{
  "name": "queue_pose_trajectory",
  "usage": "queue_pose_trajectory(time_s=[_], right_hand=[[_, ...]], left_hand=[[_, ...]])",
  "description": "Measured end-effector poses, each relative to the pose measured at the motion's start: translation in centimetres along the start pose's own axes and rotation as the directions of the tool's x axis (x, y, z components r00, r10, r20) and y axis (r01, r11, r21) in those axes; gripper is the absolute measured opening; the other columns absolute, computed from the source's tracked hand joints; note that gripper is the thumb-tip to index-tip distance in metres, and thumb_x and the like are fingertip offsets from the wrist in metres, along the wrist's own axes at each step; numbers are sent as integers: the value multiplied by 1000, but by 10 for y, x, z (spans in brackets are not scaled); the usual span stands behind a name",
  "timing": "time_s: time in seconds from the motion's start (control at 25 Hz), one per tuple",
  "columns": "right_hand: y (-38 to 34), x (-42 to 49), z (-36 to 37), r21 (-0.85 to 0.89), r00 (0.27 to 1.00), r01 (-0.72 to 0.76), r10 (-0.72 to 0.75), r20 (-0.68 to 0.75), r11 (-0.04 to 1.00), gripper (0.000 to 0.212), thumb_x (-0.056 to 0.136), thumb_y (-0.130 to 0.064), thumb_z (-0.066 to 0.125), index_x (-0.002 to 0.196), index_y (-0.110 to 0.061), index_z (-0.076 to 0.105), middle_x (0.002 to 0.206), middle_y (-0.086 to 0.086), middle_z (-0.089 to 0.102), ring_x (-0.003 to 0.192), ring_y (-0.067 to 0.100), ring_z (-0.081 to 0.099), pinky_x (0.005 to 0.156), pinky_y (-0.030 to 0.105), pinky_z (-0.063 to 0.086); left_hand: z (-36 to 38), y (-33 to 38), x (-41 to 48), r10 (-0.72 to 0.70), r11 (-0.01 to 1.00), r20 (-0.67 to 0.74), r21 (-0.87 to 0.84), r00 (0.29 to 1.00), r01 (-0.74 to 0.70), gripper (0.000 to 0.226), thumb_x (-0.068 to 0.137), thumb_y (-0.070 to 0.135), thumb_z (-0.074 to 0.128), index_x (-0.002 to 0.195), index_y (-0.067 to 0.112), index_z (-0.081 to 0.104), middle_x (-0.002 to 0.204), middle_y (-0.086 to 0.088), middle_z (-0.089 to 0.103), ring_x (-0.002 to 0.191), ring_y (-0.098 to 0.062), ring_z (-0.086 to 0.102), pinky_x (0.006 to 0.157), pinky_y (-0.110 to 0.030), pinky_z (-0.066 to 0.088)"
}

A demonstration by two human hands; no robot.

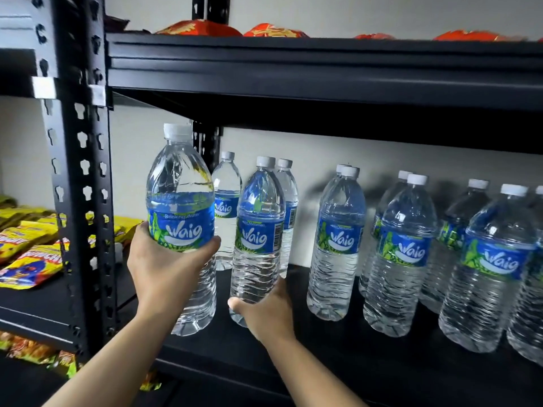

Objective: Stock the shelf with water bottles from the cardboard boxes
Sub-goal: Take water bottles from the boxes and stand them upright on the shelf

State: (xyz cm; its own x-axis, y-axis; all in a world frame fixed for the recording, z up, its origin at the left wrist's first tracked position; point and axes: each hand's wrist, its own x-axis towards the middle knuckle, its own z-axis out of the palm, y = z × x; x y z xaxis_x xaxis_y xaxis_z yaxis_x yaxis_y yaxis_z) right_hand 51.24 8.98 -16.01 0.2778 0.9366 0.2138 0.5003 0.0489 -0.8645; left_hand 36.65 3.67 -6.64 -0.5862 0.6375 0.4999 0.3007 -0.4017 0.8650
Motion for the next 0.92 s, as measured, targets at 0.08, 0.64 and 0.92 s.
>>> queue_pose_trajectory(time_s=[0.08,0.64,0.92], right_hand=[[7,-1,4,14,999,-26,26,-27,1000,92,57,-51,81,134,-21,41,132,-3,55,118,17,56,102,33,46],[12,39,13,1,990,-97,97,-98,995,89,57,-65,82,123,-16,49,127,1,54,120,24,55,100,37,46],[14,44,14,-45,991,-110,106,-78,993,102,61,-70,76,138,-15,40,142,1,45,132,25,46,110,42,36]], left_hand=[[1,-2,-2,-10,1000,12,-3,1000,10,67,58,30,94,108,18,51,102,-1,54,88,-11,41,82,-24,35],[7,-15,6,-23,999,8,-23,1000,23,65,55,32,94,103,22,51,102,-1,64,89,-17,58,76,-25,40],[13,-16,9,-6,1000,22,-15,1000,6,65,53,32,94,101,24,52,100,0,65,88,-14,59,78,-26,40]])
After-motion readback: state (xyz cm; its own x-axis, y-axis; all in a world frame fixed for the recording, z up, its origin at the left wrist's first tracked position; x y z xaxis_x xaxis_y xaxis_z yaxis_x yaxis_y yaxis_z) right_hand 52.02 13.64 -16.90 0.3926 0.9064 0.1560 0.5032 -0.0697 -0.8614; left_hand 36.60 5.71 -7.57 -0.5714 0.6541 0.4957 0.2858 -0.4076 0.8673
